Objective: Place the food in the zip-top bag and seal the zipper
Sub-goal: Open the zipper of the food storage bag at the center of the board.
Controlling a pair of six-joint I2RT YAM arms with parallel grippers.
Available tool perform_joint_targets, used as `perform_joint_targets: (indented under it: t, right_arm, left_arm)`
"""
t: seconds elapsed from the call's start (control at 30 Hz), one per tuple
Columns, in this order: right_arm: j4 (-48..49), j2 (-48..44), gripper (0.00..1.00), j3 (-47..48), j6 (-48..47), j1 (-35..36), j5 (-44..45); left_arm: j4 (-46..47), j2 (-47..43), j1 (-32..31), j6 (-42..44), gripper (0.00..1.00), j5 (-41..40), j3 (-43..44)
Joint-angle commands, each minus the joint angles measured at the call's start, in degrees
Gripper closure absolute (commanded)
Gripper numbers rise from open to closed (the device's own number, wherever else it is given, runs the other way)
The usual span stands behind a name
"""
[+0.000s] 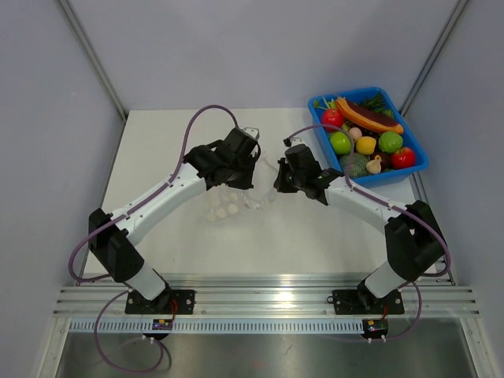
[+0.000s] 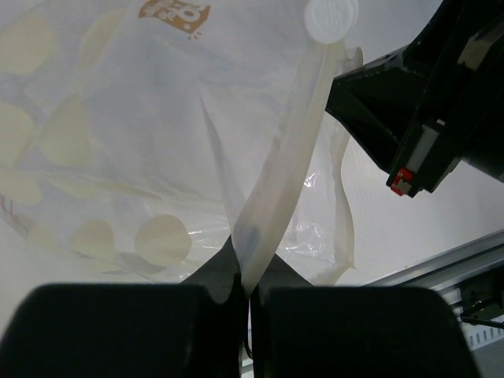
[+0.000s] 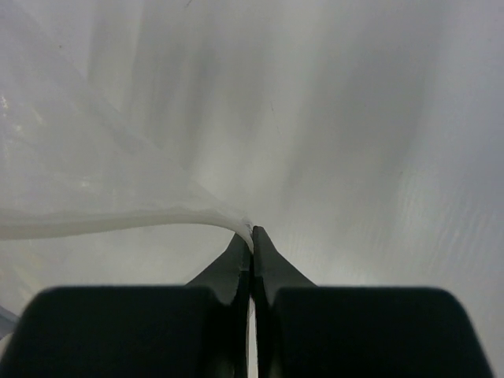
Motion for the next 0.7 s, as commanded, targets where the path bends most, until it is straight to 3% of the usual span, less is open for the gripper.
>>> perform_joint_targets:
  t: [0.0, 0.2, 0.43, 0.67]
  right_arm:
    - [-1.63, -2.88, 0.98, -0.73, -2.31, -0.70, -0.20]
    - [-5.50, -7.36, 0.54, -0.47, -4.42, -0.79, 0.15]
    - [-9.98, -13.70, 0.19, -0.30, -6.70, -1.14, 3.31]
    - [-14.03, -20.02, 0.14, 0.58, -8.72, -5.96, 7.62]
  left_arm:
    - [2.40, 2.28, 0.48, -1.71, 1.00, 4.49, 3.75]
    - [3.28, 6.33, 0.92, -1.36, 1.00, 5.11, 5.07]
    - [4.33, 7.65, 1.10, -1.36, 1.00, 5.46, 5.07]
    - [4.77, 8.26, 1.10, -1.27, 1.00, 5.90, 5.24]
